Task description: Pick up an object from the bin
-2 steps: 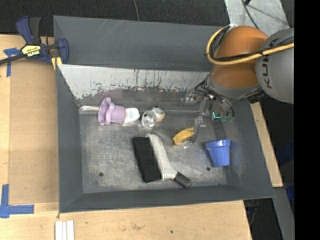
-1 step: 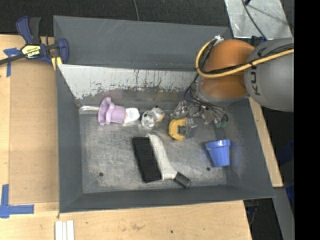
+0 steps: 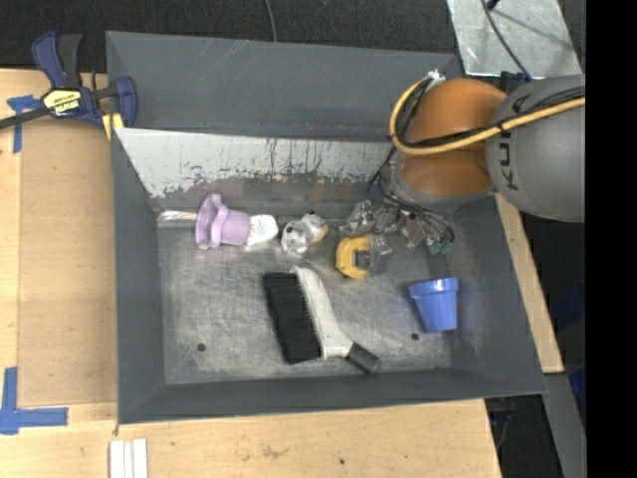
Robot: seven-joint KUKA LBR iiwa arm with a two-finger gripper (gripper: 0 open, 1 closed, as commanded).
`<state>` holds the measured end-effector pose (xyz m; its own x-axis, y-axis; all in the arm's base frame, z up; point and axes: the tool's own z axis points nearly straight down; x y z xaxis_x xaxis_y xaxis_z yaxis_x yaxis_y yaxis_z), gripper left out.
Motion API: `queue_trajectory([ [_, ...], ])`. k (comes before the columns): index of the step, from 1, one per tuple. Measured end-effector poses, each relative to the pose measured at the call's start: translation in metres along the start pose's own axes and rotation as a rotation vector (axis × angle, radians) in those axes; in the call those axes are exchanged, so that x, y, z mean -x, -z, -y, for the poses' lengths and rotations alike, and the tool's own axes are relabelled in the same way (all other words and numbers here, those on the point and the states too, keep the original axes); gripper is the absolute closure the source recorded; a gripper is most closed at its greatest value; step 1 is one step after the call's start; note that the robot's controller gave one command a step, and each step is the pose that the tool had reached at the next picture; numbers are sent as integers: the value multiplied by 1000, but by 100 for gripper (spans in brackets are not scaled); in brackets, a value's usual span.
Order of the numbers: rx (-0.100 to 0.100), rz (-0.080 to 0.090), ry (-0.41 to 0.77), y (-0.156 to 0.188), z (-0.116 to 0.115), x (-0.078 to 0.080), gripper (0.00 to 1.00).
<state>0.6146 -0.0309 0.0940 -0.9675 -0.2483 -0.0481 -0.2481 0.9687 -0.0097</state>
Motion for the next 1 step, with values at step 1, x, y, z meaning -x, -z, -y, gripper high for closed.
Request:
queue_trajectory([
  [1, 1, -5, 0, 2, 0, -3, 100],
])
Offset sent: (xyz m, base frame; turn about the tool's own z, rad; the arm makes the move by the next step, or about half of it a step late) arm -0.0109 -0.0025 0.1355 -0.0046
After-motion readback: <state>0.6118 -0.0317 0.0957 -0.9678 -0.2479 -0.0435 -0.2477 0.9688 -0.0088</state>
